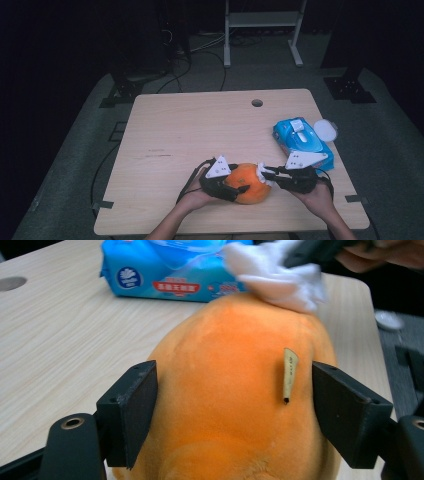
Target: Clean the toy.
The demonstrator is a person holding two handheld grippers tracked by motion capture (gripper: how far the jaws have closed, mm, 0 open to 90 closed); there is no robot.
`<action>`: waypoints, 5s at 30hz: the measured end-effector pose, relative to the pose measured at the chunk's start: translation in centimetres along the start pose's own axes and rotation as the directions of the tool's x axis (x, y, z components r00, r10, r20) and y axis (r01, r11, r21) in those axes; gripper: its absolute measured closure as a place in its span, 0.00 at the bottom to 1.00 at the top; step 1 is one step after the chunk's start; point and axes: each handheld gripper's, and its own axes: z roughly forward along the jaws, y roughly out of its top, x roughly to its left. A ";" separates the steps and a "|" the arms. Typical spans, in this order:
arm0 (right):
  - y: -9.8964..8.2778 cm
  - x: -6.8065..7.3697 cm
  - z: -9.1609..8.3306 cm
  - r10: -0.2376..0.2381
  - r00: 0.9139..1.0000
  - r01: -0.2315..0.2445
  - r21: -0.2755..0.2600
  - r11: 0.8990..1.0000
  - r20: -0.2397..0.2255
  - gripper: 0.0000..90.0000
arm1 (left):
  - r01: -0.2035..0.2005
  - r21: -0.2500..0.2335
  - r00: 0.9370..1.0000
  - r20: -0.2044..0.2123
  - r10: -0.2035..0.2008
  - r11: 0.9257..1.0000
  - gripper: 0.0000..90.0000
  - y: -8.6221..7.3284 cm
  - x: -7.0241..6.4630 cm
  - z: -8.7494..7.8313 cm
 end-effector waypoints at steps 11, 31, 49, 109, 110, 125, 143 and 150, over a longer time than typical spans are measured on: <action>0.5 0.4 0.9 -0.029 0.999 0.029 0.005 1.000 -0.034 0.86 | -0.019 -0.014 0.999 0.040 0.019 1.000 0.14 0.4 -0.3 -0.3; 0.1 -0.6 0.8 0.000 1.000 0.000 -0.007 1.000 -0.009 0.86 | -0.031 -0.010 0.999 0.010 0.031 0.999 0.31 -0.8 0.2 0.2; 0.6 0.3 0.9 -0.046 0.999 0.046 0.007 0.999 0.004 0.86 | -0.043 -0.054 0.998 0.041 0.045 0.998 0.12 -1.4 1.3 -0.3; -0.3 -1.8 1.7 0.158 0.983 -0.165 -0.074 0.984 -0.091 0.86 | 0.054 0.028 0.998 0.027 -0.054 0.998 0.28 1.6 1.0 -2.9; -0.1 -1.6 1.5 0.142 0.987 -0.148 -0.079 0.986 -0.078 0.86 | 0.054 0.028 0.998 0.027 -0.054 0.998 0.28 1.6 1.0 -2.9; 0.8 -0.6 1.2 0.063 0.997 -0.067 -0.099 0.993 -0.044 0.86 | -0.030 0.010 0.999 0.031 0.030 0.999 0.18 1.0 0.7 -1.9; 0.9 0.8 1.4 0.044 0.998 -0.047 -0.082 0.996 -0.039 0.86 | 0.020 0.003 0.998 -0.059 -0.019 1.000 0.29 0.5 0.9 -1.2; 1.1 0.6 1.2 0.026 1.000 -0.025 -0.073 0.997 0.003 0.86 | 0.000 0.006 0.999 -0.038 0.001 1.000 0.30 0.3 0.9 -1.4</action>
